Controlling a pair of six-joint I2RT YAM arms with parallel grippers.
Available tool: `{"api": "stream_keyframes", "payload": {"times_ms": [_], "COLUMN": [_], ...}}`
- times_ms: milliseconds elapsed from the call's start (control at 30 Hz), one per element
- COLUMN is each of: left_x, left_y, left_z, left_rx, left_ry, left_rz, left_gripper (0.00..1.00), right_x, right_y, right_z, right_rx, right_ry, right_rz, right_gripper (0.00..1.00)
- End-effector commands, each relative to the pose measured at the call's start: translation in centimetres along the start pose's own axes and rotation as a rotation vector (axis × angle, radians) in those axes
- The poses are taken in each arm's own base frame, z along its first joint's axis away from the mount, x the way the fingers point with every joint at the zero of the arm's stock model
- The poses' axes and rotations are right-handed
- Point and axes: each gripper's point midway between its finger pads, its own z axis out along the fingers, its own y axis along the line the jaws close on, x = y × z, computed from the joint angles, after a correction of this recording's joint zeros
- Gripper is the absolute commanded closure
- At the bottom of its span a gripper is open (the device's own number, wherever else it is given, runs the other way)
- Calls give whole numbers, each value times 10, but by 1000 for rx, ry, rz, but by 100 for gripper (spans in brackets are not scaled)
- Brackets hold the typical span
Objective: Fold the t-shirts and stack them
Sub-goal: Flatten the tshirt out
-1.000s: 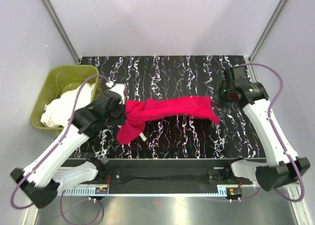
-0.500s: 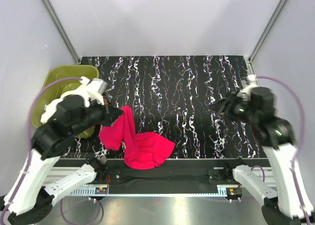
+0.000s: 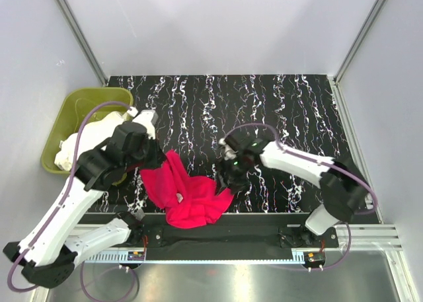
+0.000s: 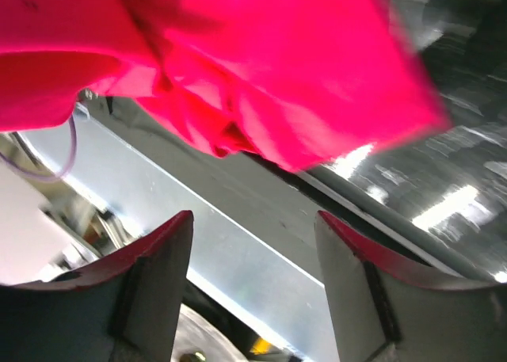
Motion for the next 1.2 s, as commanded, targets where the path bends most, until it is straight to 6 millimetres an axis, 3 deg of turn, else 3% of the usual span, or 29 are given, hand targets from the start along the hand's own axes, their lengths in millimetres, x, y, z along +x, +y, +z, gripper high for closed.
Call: {"api": "stream_keyframes", "payload": {"times_ms": [0,33,100,133,167,233,300,467,567,733,800,833,867,967,1067,1100,1167], "left_x": [-5,-5,0,1,5,8,11,15,16,16,15,15,13,6,-4,-10,-15], "left_y": [14,17,23,24,26,29,30,33,36,35,34,34,33,28,22,19,15], "left_z": [-14,-18,-22,-26,-26,-30,-32,-41,-47,-52,-55,-58,-60,-68,-79,-85,-93], "left_rx": [-61,-68,-90,-89,-98,-100,-100,-92,-94,-74,-64,-60,-51,-6,28,41,67], "left_ry": [-70,-79,-71,-76,-69,-73,-72,-93,-101,-114,-117,-125,-137,-175,-210,-228,-246], "left_rz": [-56,-60,-67,-67,-68,-79,-94,-110,-108,-89,-71,-67,-54,-14,31,44,86], "left_gripper": [100,100,100,100,100,100,100,100,100,100,100,100,100,99,98,96,91], "right_x": [-6,-2,11,14,19,23,26,27,30,33,33,29,30,24,12,3,0], "right_y": [49,53,76,71,78,71,71,61,53,51,52,55,52,49,49,56,57], "right_z": [25,39,55,69,76,88,95,112,119,123,120,115,111,90,48,20,-13], "right_rx": [-113,-110,-137,-99,-89,-52,-47,-11,11,6,8,8,20,66,127,125,138], "right_ry": [-3,29,55,75,86,102,97,110,119,131,122,95,85,4,-139,-244,-330], "right_rz": [-138,-155,-236,-240,-271,-276,-290,-270,-245,-228,-232,-240,-237,-239,-245,-262,-259], "right_gripper": [33,42,44,44,44,44,40,43,49,73,81,95,100,100,100,100,100]}}
